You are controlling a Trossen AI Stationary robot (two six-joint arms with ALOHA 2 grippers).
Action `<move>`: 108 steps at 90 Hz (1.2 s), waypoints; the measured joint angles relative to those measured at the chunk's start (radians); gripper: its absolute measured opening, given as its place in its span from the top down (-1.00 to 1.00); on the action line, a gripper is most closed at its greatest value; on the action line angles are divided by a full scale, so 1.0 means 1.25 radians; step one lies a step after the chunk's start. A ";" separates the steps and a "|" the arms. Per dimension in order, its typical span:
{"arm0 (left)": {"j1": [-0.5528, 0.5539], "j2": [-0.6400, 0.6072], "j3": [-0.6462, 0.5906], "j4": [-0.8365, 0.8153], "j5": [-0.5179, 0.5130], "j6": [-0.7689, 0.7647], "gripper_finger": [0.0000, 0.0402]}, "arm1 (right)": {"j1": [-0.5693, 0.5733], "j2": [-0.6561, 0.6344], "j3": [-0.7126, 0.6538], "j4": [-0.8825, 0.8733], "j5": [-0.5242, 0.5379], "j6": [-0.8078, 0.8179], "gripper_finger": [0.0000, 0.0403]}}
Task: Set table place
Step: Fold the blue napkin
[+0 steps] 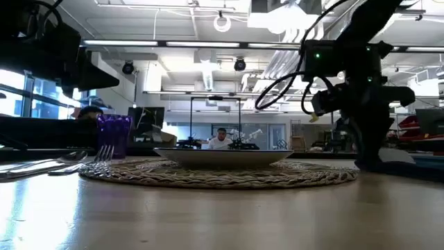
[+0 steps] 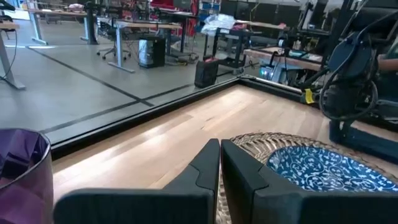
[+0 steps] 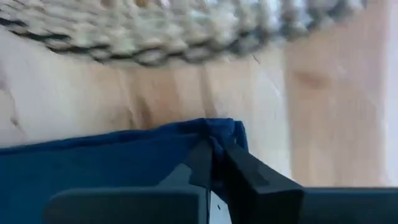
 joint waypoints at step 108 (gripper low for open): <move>0.000 0.004 0.000 0.007 0.000 0.002 1.00 | 0.443 -0.143 -0.103 0.309 0.085 0.581 1.00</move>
